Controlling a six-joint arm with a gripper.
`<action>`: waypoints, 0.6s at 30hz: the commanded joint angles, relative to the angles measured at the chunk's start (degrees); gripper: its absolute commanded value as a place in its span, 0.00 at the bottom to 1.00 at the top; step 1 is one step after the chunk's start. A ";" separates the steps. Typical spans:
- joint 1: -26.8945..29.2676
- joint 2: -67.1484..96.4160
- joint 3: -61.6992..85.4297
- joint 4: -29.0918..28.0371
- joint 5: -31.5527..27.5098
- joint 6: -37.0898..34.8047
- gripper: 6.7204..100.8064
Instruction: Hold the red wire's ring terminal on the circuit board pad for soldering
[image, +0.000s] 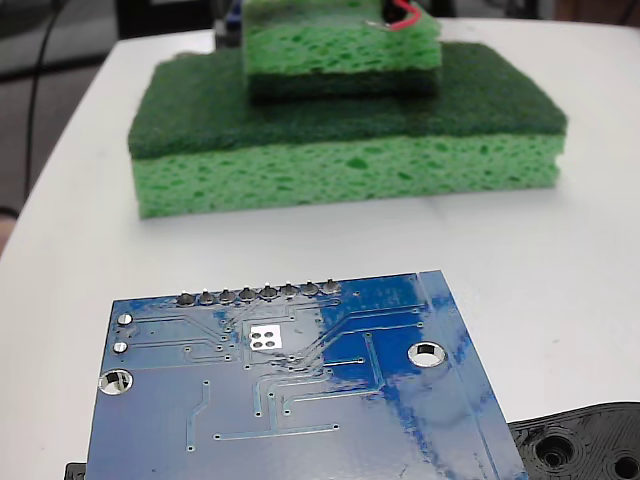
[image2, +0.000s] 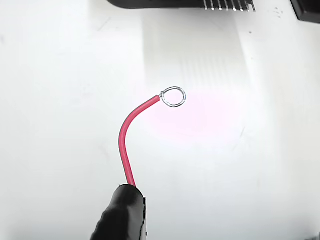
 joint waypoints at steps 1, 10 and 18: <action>-0.09 3.43 0.79 0.35 -0.88 -0.26 0.99; 0.09 3.87 2.02 0.26 -0.79 0.18 0.99; 0.18 3.87 2.02 0.26 -0.97 0.09 0.99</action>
